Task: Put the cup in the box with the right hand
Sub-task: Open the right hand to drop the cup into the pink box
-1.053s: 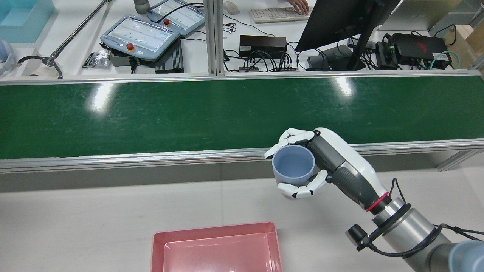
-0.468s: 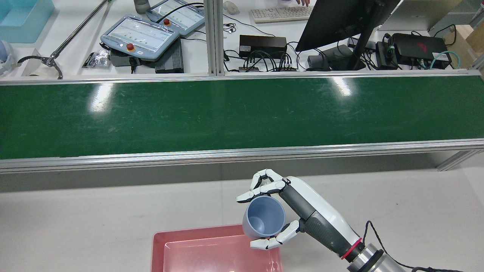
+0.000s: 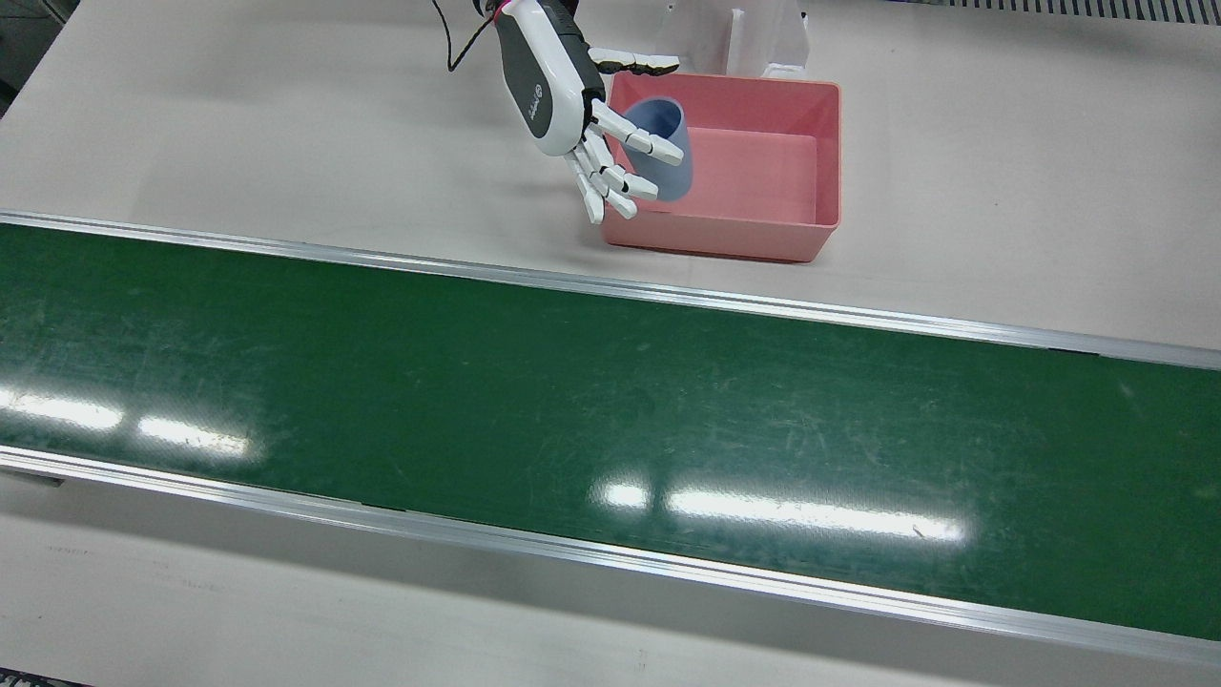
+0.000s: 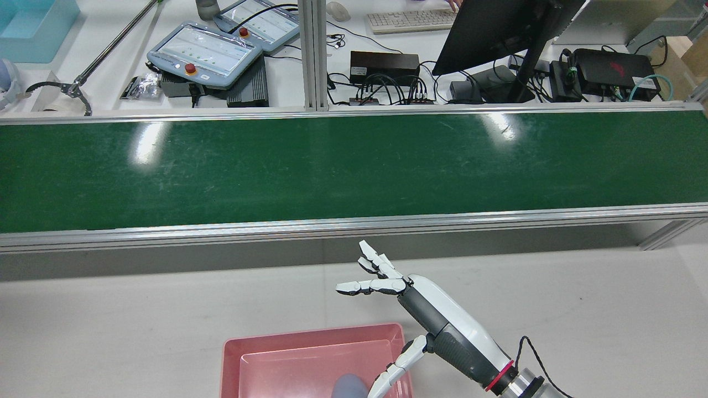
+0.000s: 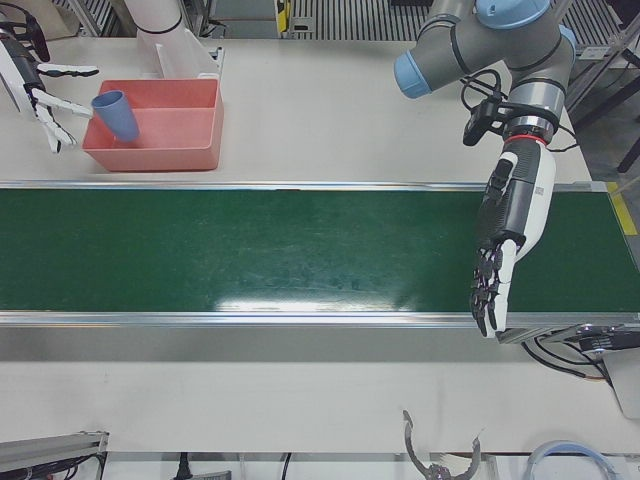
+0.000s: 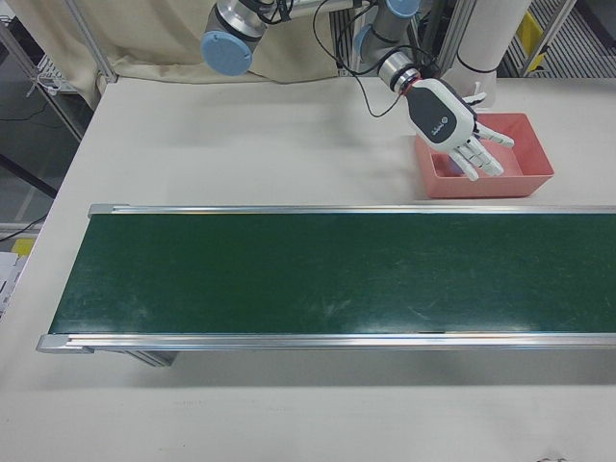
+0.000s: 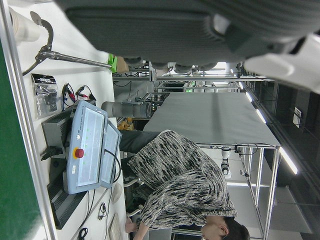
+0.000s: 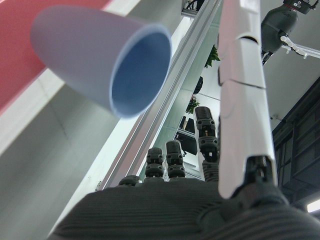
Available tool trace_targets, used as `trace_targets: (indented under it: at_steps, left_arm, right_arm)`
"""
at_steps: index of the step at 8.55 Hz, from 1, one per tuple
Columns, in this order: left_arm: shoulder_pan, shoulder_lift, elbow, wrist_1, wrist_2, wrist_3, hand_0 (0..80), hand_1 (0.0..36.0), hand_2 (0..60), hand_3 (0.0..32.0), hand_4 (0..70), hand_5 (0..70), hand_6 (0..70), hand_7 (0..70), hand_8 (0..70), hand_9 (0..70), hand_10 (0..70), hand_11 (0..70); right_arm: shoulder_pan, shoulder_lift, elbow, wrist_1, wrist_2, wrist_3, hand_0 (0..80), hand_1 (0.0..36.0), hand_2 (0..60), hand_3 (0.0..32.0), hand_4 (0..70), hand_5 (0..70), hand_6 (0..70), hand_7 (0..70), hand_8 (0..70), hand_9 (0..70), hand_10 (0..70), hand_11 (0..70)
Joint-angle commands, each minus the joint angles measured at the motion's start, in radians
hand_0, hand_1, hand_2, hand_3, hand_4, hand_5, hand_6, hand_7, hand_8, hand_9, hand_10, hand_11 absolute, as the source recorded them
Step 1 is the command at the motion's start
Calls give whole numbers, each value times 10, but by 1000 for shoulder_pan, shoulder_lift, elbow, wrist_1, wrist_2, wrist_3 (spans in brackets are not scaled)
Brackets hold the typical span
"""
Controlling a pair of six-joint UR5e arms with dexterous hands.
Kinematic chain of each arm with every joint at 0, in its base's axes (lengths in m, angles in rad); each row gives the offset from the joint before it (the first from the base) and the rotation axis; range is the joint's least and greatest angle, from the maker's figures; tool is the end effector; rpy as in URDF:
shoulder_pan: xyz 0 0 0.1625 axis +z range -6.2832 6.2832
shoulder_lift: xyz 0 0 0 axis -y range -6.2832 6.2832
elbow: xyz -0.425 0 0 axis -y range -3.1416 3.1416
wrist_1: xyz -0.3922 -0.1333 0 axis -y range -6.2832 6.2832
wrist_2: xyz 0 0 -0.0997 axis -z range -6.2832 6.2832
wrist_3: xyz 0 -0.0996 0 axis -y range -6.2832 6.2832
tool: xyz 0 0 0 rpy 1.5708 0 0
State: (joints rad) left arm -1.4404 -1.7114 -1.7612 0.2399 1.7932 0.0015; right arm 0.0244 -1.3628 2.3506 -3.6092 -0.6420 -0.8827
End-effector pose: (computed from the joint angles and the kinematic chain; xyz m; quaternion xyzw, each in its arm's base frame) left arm -0.0407 -0.5462 0.5463 -0.1219 0.7277 -0.6632 0.1259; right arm -0.3997 -0.2229 0.3078 -0.0397 -0.8045 0.5195 0.2851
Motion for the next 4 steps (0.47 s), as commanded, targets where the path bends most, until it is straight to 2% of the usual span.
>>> trace_targets:
  at_steps: [1,2,3,4]
  left_arm:
    - [0,-1,0,1,0,0,0,0,0,0,0,0,0,0,0,0,0,0]
    - [0,-1,0,-1,0,0,0,0,0,0,0,0,0,0,0,0,0,0]
    - [0,-1,0,-1,0,0,0,0,0,0,0,0,0,0,0,0,0,0]
    - [0,-1,0,-1,0,0,0,0,0,0,0,0,0,0,0,0,0,0]
  right_arm:
    - [24,-9,36,-2,-7,30,612,175,18,0,114,74,41,107,80,138,0,18]
    - [117,-59,77,-9,-22,94,608,175,22,0,124,74,43,117,83,144,0,21]
    - [232,-94,100,-12,-107,141,606,177,24,0,123,74,44,122,85,149,0,21]
    - [370,-96,92,-17,-223,178,607,182,28,0,133,74,46,128,87,152,0,22]
